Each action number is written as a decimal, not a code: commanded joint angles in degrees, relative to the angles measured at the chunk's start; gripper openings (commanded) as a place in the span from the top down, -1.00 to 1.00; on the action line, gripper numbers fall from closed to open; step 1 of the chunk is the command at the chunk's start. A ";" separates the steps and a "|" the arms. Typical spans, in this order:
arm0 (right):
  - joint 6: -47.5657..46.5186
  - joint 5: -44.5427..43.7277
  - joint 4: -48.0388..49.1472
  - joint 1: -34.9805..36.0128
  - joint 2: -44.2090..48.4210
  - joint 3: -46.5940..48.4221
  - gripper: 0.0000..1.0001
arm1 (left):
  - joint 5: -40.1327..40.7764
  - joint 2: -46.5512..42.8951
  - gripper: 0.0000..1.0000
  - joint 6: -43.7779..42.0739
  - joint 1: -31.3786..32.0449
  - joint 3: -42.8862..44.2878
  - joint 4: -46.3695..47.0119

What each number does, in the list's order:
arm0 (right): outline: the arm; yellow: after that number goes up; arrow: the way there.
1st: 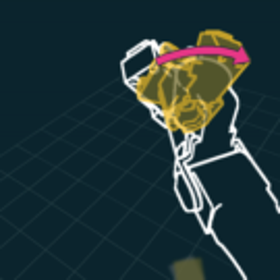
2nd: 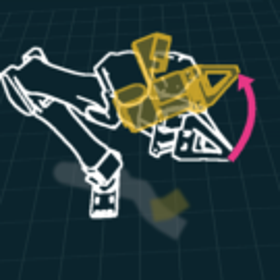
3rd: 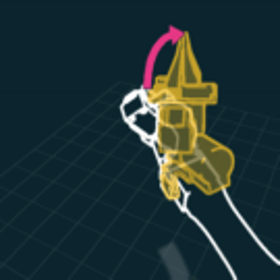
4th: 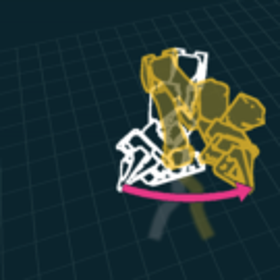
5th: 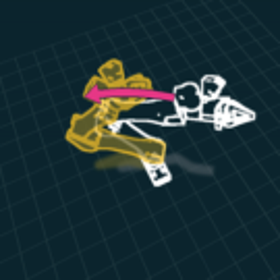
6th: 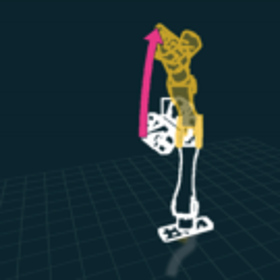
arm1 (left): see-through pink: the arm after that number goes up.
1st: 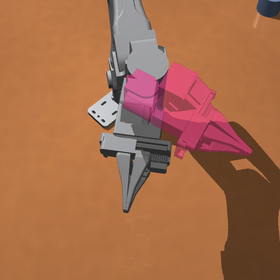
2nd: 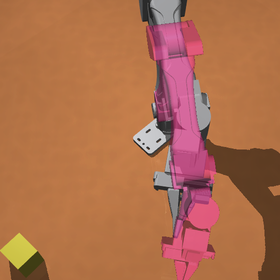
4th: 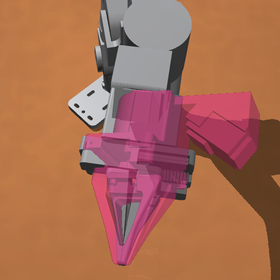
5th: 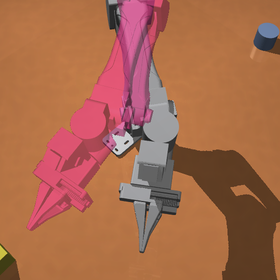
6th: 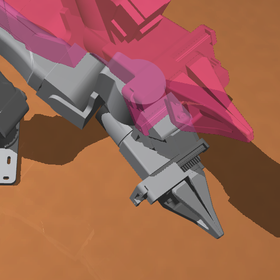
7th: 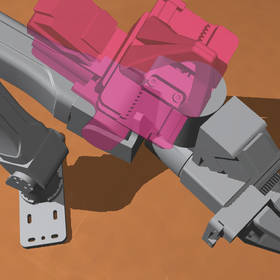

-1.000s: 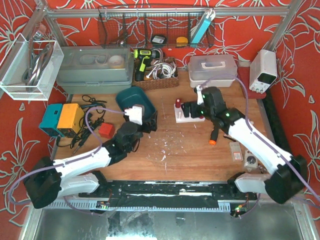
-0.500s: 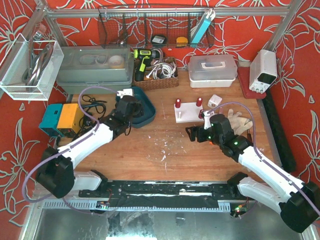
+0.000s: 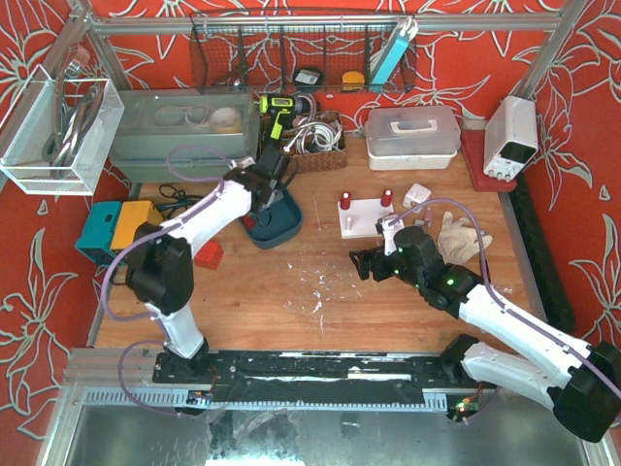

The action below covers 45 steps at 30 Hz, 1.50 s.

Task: Install the large spring

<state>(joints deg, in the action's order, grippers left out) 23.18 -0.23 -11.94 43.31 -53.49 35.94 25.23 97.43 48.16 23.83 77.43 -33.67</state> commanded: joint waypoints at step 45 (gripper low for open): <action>-1.84 -6.45 -0.74 0.72 0.75 1.56 -0.98 | 1.86 25.88 0.02 13.61 -2.74 12.00 -10.72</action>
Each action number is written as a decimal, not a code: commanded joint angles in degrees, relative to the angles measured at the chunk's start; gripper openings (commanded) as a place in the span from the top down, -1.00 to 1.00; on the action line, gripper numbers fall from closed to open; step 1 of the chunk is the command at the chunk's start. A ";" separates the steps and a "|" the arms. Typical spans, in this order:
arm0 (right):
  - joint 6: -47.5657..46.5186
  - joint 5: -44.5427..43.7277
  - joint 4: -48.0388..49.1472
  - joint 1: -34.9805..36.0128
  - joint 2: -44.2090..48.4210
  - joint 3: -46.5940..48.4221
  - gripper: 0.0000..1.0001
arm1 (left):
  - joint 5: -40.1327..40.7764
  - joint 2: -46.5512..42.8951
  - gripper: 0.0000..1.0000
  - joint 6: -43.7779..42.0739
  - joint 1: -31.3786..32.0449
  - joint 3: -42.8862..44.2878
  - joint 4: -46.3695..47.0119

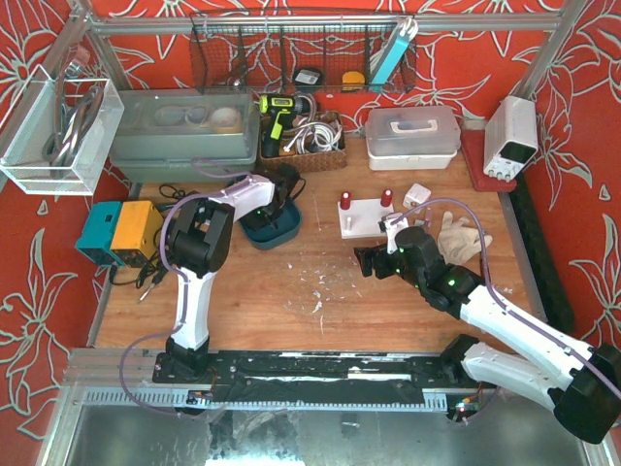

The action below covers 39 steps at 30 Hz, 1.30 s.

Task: Install the large spring

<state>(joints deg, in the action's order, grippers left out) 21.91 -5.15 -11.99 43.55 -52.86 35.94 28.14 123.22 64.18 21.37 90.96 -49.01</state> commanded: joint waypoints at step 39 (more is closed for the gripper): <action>-0.99 -3.08 -1.13 0.52 -0.23 1.84 -0.98 | 2.54 -19.35 0.71 -14.30 0.47 -14.33 19.45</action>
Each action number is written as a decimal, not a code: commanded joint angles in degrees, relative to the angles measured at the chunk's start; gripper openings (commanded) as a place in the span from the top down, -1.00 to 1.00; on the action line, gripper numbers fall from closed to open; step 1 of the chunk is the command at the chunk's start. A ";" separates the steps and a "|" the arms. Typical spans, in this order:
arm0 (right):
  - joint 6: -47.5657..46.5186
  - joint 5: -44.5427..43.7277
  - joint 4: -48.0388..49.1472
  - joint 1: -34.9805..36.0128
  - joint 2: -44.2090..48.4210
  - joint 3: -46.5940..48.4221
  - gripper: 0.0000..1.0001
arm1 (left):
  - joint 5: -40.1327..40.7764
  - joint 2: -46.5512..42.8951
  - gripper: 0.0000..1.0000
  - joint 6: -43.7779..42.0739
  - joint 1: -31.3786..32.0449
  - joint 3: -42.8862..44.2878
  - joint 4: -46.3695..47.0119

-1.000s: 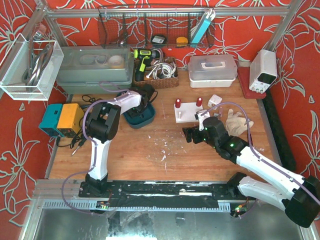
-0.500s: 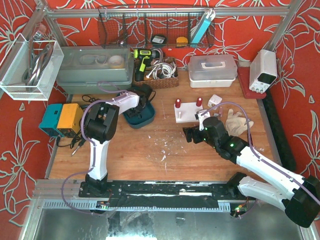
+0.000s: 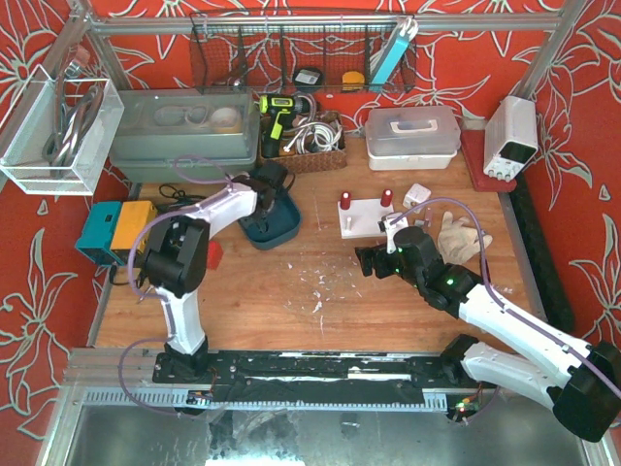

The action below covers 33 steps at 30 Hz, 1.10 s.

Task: Install the large spring

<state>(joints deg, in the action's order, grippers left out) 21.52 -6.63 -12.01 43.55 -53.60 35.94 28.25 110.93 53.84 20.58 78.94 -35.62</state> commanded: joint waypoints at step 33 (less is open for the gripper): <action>0.58 22.94 -13.03 0.30 -2.95 20.85 -0.55 | -29.61 -45.42 1.00 -55.73 25.51 -68.32 106.07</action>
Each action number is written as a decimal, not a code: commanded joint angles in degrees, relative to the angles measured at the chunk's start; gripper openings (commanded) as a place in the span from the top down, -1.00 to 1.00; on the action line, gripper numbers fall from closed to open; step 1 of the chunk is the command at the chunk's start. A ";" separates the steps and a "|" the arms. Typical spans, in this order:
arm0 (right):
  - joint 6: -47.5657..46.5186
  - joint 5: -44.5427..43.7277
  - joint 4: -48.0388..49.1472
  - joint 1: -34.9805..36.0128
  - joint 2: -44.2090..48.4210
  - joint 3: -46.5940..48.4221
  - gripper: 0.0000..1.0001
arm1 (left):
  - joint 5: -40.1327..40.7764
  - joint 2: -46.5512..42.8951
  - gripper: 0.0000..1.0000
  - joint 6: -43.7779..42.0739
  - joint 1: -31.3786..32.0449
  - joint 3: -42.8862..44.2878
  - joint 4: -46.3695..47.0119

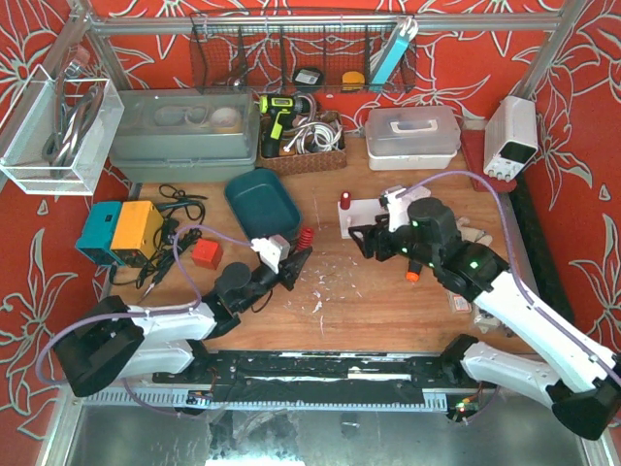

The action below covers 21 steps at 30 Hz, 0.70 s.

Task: Install the large spring

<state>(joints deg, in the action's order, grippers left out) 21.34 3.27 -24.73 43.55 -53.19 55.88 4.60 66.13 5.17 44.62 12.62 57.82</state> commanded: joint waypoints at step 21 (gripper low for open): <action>1.55 23.01 3.00 8.18 -18.90 5.12 -0.34 | -8.11 0.56 1.00 -14.41 7.27 -6.47 18.55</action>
<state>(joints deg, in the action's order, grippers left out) 22.74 24.67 -23.11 50.83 -71.61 59.61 -3.03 68.18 -7.90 51.18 6.39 71.68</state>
